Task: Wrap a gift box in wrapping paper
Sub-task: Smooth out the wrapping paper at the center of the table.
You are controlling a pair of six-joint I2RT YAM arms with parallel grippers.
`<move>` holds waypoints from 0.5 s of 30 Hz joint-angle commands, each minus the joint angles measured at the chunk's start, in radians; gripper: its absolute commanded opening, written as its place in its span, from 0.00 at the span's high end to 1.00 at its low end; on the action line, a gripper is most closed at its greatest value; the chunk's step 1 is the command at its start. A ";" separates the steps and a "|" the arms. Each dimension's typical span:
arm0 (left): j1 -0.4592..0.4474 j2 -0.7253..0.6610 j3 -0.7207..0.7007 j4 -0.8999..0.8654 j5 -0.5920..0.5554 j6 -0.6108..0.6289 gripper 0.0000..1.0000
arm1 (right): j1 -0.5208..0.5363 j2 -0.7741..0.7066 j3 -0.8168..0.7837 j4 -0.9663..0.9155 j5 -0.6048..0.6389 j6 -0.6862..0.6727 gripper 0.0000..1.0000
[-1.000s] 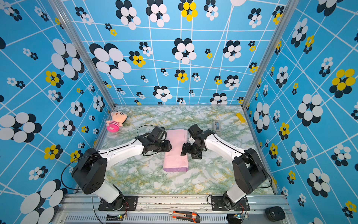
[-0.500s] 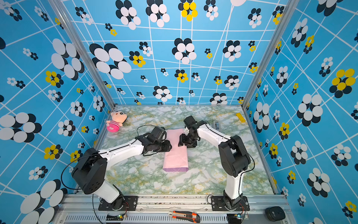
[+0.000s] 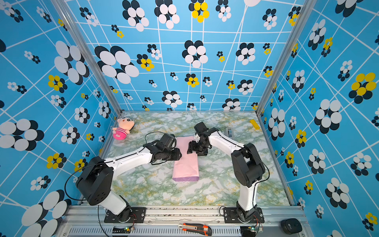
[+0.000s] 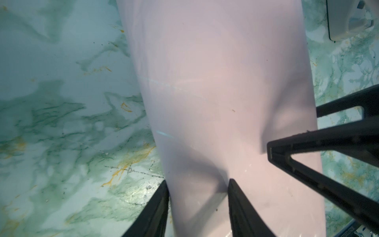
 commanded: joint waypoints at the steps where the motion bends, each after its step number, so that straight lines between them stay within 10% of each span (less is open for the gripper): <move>1: -0.001 0.031 -0.003 -0.058 -0.022 0.025 0.53 | -0.007 0.016 0.050 -0.014 0.037 -0.014 0.20; 15: 0.002 0.025 0.028 -0.071 -0.024 0.027 0.47 | 0.001 0.063 0.051 -0.041 0.079 -0.004 0.55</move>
